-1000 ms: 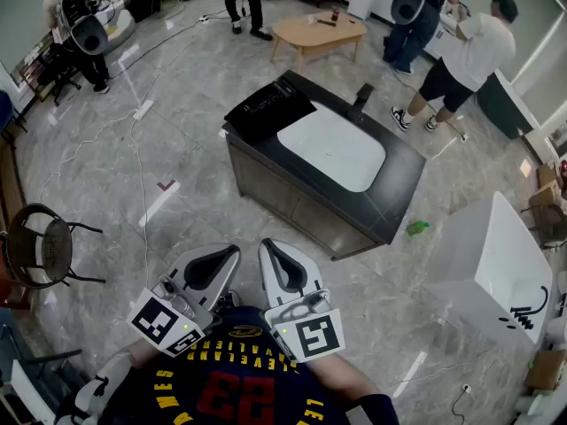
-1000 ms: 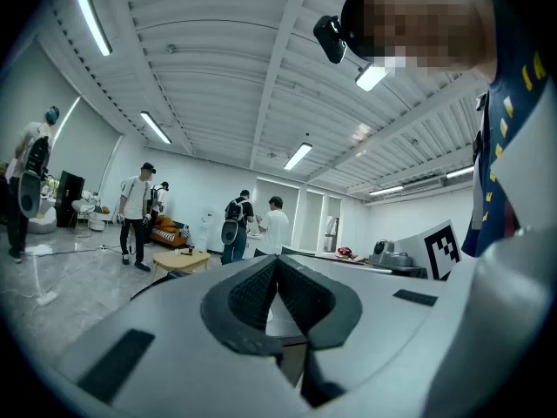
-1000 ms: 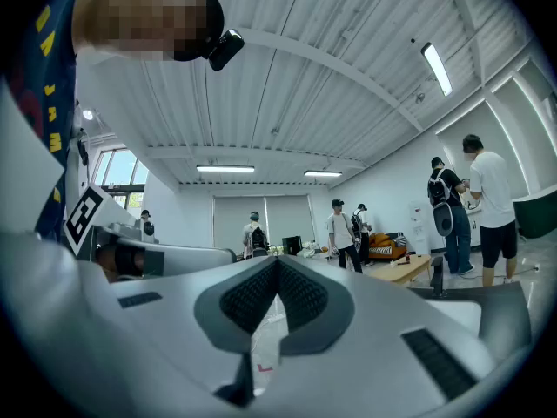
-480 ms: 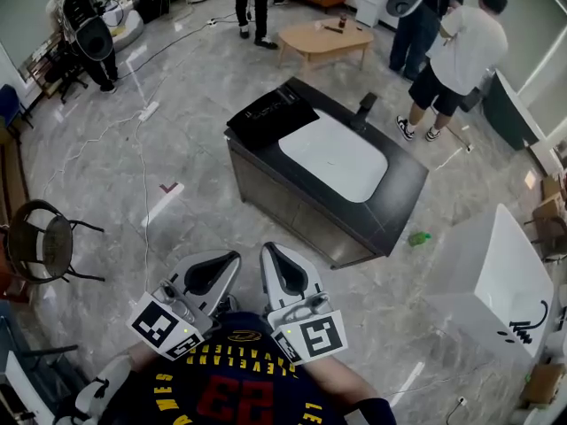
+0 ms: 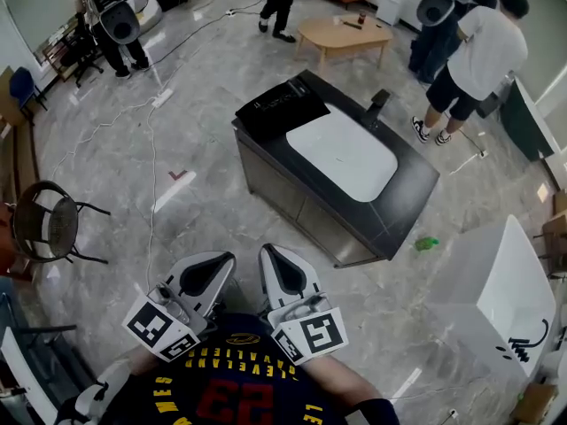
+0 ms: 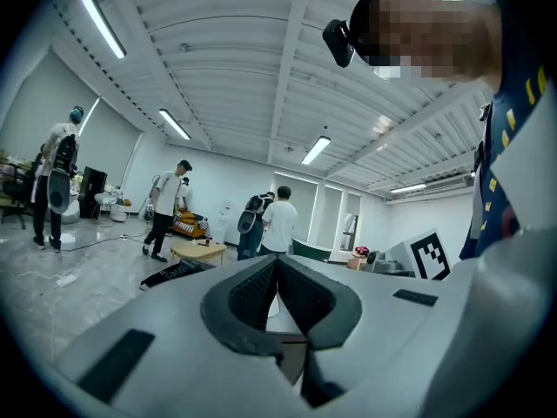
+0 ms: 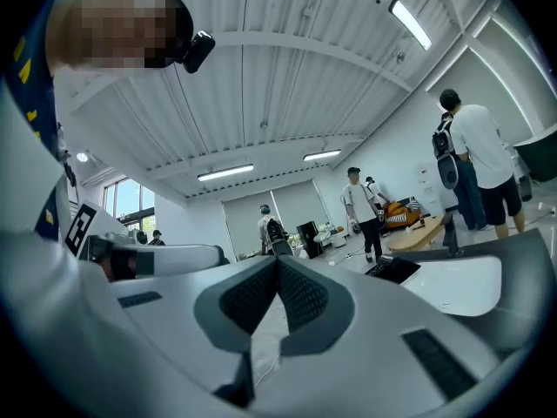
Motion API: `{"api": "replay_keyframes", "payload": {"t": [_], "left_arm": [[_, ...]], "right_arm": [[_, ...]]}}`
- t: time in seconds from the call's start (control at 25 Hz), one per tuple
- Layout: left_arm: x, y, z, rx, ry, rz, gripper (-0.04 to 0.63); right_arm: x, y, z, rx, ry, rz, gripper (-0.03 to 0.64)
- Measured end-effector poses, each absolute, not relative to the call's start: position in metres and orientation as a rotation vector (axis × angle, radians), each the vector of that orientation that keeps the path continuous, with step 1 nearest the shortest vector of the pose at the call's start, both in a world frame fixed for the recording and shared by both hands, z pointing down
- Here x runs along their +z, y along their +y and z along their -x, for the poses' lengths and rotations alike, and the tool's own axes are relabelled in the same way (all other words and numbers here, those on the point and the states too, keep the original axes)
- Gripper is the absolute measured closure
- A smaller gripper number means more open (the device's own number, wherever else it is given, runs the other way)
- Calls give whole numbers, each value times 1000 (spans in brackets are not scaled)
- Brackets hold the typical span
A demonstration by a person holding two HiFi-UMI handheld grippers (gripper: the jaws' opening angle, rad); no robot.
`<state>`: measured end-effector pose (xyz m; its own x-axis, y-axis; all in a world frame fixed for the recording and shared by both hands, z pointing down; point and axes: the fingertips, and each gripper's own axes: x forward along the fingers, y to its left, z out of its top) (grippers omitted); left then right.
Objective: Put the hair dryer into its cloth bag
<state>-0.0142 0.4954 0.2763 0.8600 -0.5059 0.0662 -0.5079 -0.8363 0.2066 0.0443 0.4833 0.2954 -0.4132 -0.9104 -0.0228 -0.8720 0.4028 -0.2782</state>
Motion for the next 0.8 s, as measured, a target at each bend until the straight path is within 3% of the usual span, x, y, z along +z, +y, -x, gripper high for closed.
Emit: {"api": "replay_keyframes", "payload": {"t": [0.8], "left_arm": [[280, 386, -8, -12, -584, -2823, 592]], "right_arm": [[300, 382, -70, -355, 2383, 1781, 609]]}}
